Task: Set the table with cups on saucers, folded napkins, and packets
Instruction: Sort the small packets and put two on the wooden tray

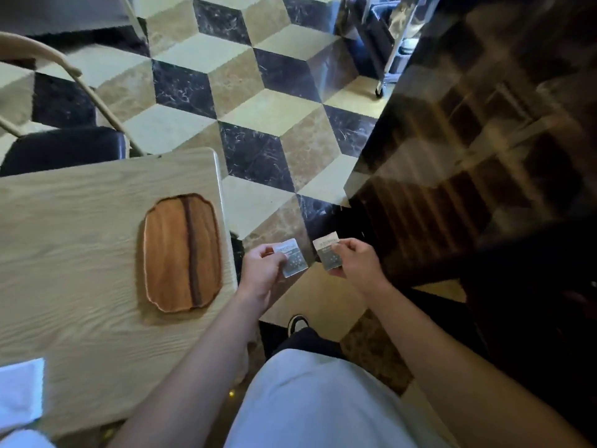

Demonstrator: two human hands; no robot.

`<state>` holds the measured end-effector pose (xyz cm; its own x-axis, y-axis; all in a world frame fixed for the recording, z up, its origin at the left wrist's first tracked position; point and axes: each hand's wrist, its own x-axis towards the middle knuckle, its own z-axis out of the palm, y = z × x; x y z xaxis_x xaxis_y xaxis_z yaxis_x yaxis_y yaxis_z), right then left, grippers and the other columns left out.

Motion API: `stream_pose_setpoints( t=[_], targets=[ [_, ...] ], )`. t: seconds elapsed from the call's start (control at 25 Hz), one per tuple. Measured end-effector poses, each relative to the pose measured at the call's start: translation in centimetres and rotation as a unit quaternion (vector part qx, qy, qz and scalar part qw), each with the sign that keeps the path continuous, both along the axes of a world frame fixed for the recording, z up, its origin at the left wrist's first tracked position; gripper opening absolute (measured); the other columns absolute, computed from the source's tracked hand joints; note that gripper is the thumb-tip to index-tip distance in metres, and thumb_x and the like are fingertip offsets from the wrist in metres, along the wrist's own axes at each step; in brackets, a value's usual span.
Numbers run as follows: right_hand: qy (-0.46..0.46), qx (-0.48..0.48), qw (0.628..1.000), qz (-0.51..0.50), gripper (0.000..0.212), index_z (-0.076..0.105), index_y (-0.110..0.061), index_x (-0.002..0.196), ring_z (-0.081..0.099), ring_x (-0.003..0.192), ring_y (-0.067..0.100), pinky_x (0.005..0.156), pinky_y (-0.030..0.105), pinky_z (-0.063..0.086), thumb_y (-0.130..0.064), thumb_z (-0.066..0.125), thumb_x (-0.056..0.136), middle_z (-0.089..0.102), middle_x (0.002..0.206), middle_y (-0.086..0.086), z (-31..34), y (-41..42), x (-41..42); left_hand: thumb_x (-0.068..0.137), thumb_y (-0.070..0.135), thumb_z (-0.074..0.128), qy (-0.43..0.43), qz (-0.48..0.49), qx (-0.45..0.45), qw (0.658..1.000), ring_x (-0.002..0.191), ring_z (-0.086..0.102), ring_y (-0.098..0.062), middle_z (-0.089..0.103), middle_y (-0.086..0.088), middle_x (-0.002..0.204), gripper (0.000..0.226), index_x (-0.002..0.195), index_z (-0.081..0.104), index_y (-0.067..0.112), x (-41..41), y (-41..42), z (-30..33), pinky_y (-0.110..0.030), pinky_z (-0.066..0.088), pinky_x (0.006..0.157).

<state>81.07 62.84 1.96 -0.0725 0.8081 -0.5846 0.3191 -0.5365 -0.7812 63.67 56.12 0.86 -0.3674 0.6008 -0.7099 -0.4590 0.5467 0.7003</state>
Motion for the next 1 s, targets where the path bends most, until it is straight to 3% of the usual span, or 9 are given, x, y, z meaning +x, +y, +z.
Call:
stream_pose_setpoints(
  t=[0.08, 0.2, 0.28, 0.36, 0.48, 0.64, 0.8, 0.92, 1.0],
  targets=[
    [-0.003, -0.01, 1.0, 0.017, 0.016, 0.072, -0.022, 0.085, 0.075, 0.078, 0.016, 0.062, 0.029, 0.061, -0.018, 0.063, 0.097, 0.076, 0.086, -0.001, -0.3, 3.3, -1.9, 0.088, -0.005, 0.061, 0.019, 0.039, -0.017, 0.999, 0.067, 0.074, -0.02, 0.073, -0.018, 0.096, 0.018, 0.097, 0.067, 0.009, -1.5, 1.1, -0.4, -0.03, 0.057, 0.051],
    [0.005, -0.029, 0.995, 0.101, 0.028, 0.079, -0.027, 0.075, 0.077, 0.076, 0.014, 0.062, 0.032, 0.062, -0.018, 0.064, 0.096, 0.079, 0.082, -0.005, -1.0, 7.1, -5.4, 0.086, -0.003, 0.065, 0.031, 0.133, -0.03, 0.99, 0.096, 0.072, -0.034, 0.072, -0.021, 0.107, 0.019, 0.101, 0.067, 0.009, -3.9, 1.7, -0.7, -0.047, 0.062, 0.08],
    [0.001, -0.04, 0.984, 0.176, 0.031, 0.081, -0.031, 0.074, 0.077, 0.078, 0.018, 0.066, 0.038, 0.064, -0.02, 0.063, 0.097, 0.079, 0.083, -0.006, -1.5, 9.4, -7.9, 0.084, -0.002, 0.068, 0.043, 0.199, -0.045, 0.978, 0.102, 0.07, -0.039, 0.072, -0.02, 0.106, 0.019, 0.098, 0.066, 0.01, -5.2, 1.8, -0.7, -0.055, 0.058, 0.091],
    [-0.008, -0.047, 0.964, 0.263, 0.026, 0.08, -0.026, 0.078, 0.078, 0.079, 0.023, 0.072, 0.044, 0.065, -0.02, 0.064, 0.096, 0.079, 0.083, -0.004, -2.0, 11.4, -10.9, 0.08, -0.001, 0.069, 0.055, 0.263, -0.059, 0.962, 0.098, 0.071, -0.04, 0.073, -0.019, 0.099, 0.017, 0.09, 0.067, 0.013, -6.2, 1.7, -0.5, -0.054, 0.059, 0.088],
    [0.002, -0.022, 0.926, 0.376, 0.012, 0.076, -0.023, 0.092, 0.077, 0.083, 0.021, 0.076, 0.042, 0.064, -0.018, 0.065, 0.095, 0.079, 0.086, -0.002, -2.5, 13.7, -15.3, 0.077, 0.003, 0.07, 0.072, 0.337, -0.074, 0.936, 0.081, 0.072, -0.032, 0.075, -0.016, 0.089, 0.014, 0.086, 0.069, 0.014, -6.9, 1.5, -0.5, -0.042, 0.058, 0.072],
    [0.03, -0.036, 0.87, 0.491, 0.009, 0.072, -0.021, 0.098, 0.076, 0.083, 0.019, 0.077, 0.039, 0.062, -0.014, 0.071, 0.091, 0.077, 0.092, 0.002, -1.6, 16.2, -19.6, 0.086, -0.001, 0.07, 0.072, 0.469, -0.118, 0.872, 0.065, 0.073, -0.019, 0.076, -0.006, 0.074, 0.019, 0.082, 0.067, 0.018, -6.1, 1.6, 0.6, -0.032, 0.058, 0.058],
    [0.016, -0.067, 0.823, 0.565, 0.012, 0.076, -0.02, 0.083, 0.068, 0.073, 0.021, 0.076, 0.039, 0.06, -0.012, 0.071, 0.09, 0.077, 0.079, 0.006, -1.4, 16.2, -22.5, 0.085, 0.001, 0.073, 0.049, 0.577, -0.121, 0.806, 0.075, 0.074, -0.03, 0.073, -0.017, 0.089, 0.012, 0.086, 0.067, 0.012, -4.4, 1.6, 1.1, -0.039, 0.062, 0.062],
    [0.014, -0.081, 0.778, 0.623, 0.013, 0.075, -0.018, 0.08, 0.069, 0.073, 0.02, 0.075, 0.04, 0.06, -0.012, 0.07, 0.091, 0.077, 0.084, 0.012, -2.1, 14.5, -24.3, 0.085, 0.001, 0.074, 0.032, 0.64, -0.112, 0.759, 0.076, 0.075, -0.028, 0.071, -0.019, 0.091, 0.007, 0.088, 0.069, 0.005, -3.2, 1.1, 0.4, -0.033, 0.059, 0.056],
    [0.003, -0.078, 0.759, 0.647, 0.012, 0.073, -0.016, 0.082, 0.069, 0.074, 0.021, 0.073, 0.038, 0.059, -0.011, 0.068, 0.092, 0.076, 0.087, 0.013, -2.6, 13.4, -26.0, 0.086, 0.0, 0.072, 0.02, 0.667, -0.109, 0.737, 0.082, 0.075, -0.029, 0.073, -0.019, 0.093, 0.006, 0.09, 0.07, 0.004, -2.9, 0.1, -0.2, -0.035, 0.06, 0.06]
  ],
)
